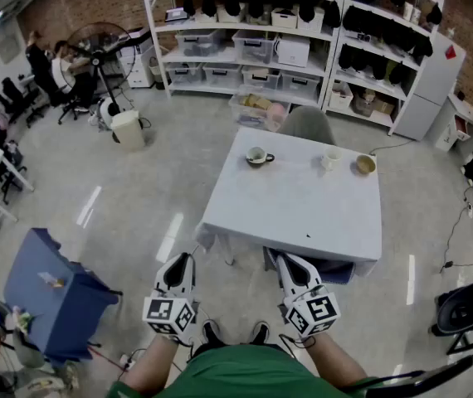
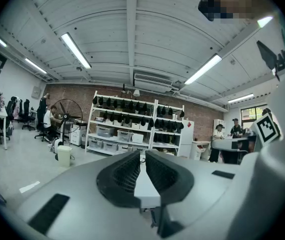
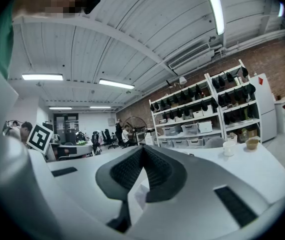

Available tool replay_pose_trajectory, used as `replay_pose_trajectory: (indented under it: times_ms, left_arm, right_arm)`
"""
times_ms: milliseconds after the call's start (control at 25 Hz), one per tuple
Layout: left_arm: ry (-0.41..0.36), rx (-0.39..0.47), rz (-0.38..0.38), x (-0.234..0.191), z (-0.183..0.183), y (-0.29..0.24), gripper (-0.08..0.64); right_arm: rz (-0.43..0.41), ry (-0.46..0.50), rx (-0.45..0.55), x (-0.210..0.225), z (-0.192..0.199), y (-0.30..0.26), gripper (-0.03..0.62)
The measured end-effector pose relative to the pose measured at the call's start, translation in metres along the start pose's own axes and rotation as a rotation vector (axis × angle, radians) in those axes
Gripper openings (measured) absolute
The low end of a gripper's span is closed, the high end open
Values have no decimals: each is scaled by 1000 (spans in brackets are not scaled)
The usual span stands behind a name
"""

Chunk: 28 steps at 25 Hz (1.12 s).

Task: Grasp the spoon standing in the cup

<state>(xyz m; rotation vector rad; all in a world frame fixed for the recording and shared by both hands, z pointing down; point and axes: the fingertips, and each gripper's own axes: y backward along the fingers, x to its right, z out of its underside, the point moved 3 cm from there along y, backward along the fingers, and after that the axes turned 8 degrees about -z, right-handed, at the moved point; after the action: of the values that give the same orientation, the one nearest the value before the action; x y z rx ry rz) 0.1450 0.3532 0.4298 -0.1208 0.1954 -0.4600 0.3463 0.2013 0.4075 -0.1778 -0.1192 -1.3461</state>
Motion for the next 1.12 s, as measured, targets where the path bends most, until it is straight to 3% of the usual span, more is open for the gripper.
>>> replay_pose_trajectory:
  times_ms: [360, 760, 1120]
  left_arm:
    - [-2, 50, 40, -76, -18, -3, 46]
    - [-43, 147, 119, -167, -53, -13, 46]
    - [10, 126, 107, -245, -55, -25, 46]
  right_arm:
    - [66, 55, 33, -47, -8, -43, 21]
    - [207, 68, 121, -93, -18, -89, 21]
    - [261, 77, 105, -119, -25, -145, 21]
